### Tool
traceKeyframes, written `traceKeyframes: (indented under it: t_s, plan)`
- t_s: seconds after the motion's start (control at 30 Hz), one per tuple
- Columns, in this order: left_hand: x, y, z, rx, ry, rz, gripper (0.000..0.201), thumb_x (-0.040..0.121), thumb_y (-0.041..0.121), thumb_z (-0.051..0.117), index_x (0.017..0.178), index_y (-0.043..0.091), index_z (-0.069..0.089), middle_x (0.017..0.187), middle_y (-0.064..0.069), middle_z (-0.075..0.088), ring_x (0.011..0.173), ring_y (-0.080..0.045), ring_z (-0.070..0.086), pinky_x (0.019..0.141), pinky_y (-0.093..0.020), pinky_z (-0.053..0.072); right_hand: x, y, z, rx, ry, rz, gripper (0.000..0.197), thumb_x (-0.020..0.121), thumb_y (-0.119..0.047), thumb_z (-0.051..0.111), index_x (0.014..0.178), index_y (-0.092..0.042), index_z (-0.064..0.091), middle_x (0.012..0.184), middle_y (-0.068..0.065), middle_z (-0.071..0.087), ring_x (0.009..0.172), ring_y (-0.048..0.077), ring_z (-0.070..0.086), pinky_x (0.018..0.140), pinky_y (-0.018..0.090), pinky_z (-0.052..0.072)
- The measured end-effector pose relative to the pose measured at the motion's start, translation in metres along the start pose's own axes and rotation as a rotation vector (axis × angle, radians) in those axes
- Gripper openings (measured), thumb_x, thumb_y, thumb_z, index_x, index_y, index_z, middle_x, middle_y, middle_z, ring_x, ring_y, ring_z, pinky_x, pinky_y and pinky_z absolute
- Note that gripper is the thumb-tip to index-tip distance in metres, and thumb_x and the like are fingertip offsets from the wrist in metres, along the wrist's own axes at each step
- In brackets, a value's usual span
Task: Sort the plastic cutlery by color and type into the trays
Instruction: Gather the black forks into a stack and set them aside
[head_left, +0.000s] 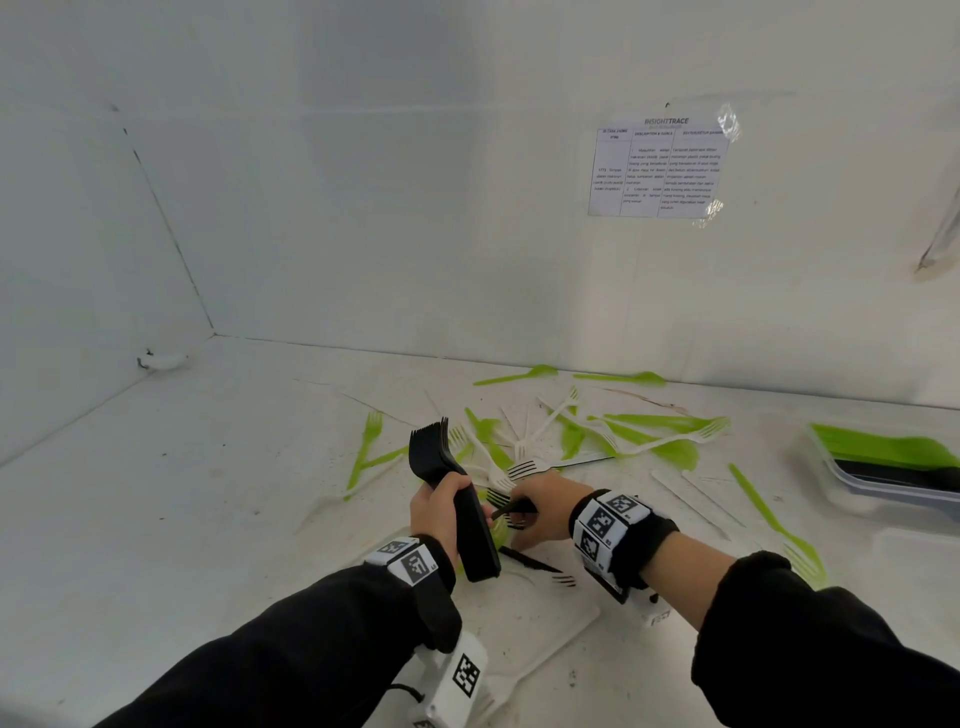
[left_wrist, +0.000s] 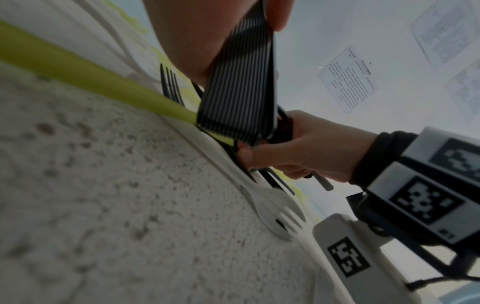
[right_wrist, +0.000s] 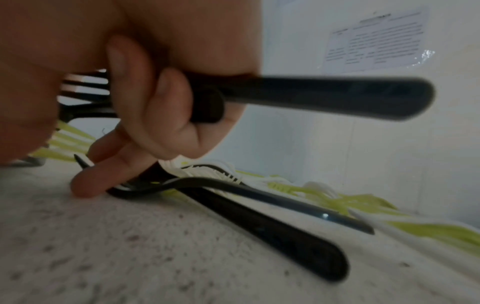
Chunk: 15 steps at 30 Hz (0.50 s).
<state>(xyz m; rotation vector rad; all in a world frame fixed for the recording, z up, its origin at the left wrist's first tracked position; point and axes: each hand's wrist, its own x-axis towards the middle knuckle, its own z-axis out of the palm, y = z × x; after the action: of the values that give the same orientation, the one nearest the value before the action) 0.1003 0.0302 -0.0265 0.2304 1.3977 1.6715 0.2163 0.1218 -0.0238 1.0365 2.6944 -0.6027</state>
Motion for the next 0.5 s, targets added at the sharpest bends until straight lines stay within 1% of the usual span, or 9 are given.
traceKeyframes:
  t_s: [0.03,0.07,0.13,0.17,0.23,0.3,0.37,0.47,0.5]
  plan:
    - [-0.0002,0.0009,-0.0005,0.0,-0.003,-0.004,0.005,0.087,0.003,0.053,0.086,0.002,0.049,0.066,-0.012,0.048,0.036,-0.019,0.054,0.042,-0.026,0.048,0.0001,-0.0006,-0.0001,0.012,-0.013,0.001,0.027,0.077,-0.033,0.072,0.068,-0.025,0.047,0.082,0.001,0.055,0.078,0.019,0.049,0.067,0.026,0.038]
    - [-0.0001,0.0016,-0.0011,-0.001,-0.003,-0.01,0.005,0.087,0.003,0.053,0.086,0.002,0.049,0.066,-0.012,0.048,0.037,-0.02,0.054,0.043,-0.026,0.048,-0.0003,-0.0011,-0.0002,0.027,-0.019,-0.007,0.024,0.076,-0.034,0.073,0.074,-0.021,0.053,0.085,0.004,0.057,0.079,0.019,0.051,0.069,0.029,0.041]
    - [0.0003,0.0034,-0.0022,0.004,-0.005,-0.019,0.005,0.087,0.004,0.054,0.086,0.003,0.049,0.067,-0.012,0.048,0.04,-0.022,0.053,0.045,-0.028,0.048,-0.0018,-0.0018,0.0014,0.059,-0.047,0.003,0.028,0.073,-0.037,0.076,0.085,-0.019,0.058,0.088,0.002,0.059,0.08,0.017,0.053,0.075,0.03,0.046]
    - [0.0007,0.0041,-0.0028,0.011,-0.006,-0.019,0.005,0.087,0.004,0.054,0.085,0.003,0.049,0.067,-0.012,0.048,0.042,-0.023,0.053,0.047,-0.028,0.048,-0.0024,-0.0029,0.0025,0.065,-0.054,0.006,0.03,0.071,-0.038,0.077,0.086,-0.02,0.058,0.087,0.0,0.058,0.08,0.016,0.053,0.076,0.03,0.047]
    - [0.0016,0.0054,-0.0035,0.019,-0.007,-0.02,0.006,0.087,0.005,0.054,0.084,0.003,0.049,0.067,-0.012,0.048,0.046,-0.025,0.052,0.05,-0.029,0.047,-0.0019,-0.0042,0.005,0.062,-0.025,-0.001,0.023,0.073,-0.033,0.075,0.086,-0.02,0.062,0.085,-0.003,0.057,0.08,0.015,0.054,0.077,0.028,0.048]
    - [0.0021,0.0059,-0.0038,0.021,-0.012,-0.022,0.006,0.087,0.004,0.054,0.083,0.004,0.049,0.067,-0.012,0.048,0.048,-0.026,0.051,0.05,-0.029,0.047,-0.0021,-0.0045,0.0065,0.061,0.017,0.018,0.016,0.076,-0.026,0.068,0.089,-0.017,0.066,0.085,-0.003,0.056,0.081,0.016,0.054,0.075,0.028,0.047]
    - [0.0021,0.0054,-0.0041,0.021,-0.017,-0.023,0.006,0.087,0.003,0.053,0.083,0.003,0.049,0.066,-0.012,0.048,0.044,-0.024,0.051,0.046,-0.028,0.047,-0.0028,-0.0038,0.0065,0.053,0.03,0.053,0.015,0.079,-0.025,0.063,0.092,-0.016,0.064,0.087,0.001,0.057,0.083,0.02,0.054,0.072,0.027,0.044]
    - [0.0026,0.0049,-0.0042,0.021,-0.029,-0.019,0.005,0.086,0.002,0.053,0.083,0.002,0.049,0.065,-0.012,0.047,0.044,-0.024,0.051,0.045,-0.028,0.047,-0.0037,0.0004,0.0012,0.104,0.074,0.105,0.023,0.087,-0.026,0.056,0.102,-0.01,0.061,0.099,0.012,0.062,0.084,0.02,0.053,0.072,0.025,0.04]
    - [0.0032,0.0048,-0.0039,0.02,-0.029,-0.021,0.006,0.086,0.002,0.053,0.082,0.002,0.049,0.065,-0.012,0.047,0.044,-0.024,0.05,0.046,-0.028,0.047,-0.0044,0.0027,-0.0019,0.15,0.107,0.129,0.025,0.089,-0.026,0.054,0.104,-0.008,0.061,0.096,0.012,0.061,0.082,0.019,0.051,0.071,0.024,0.039]
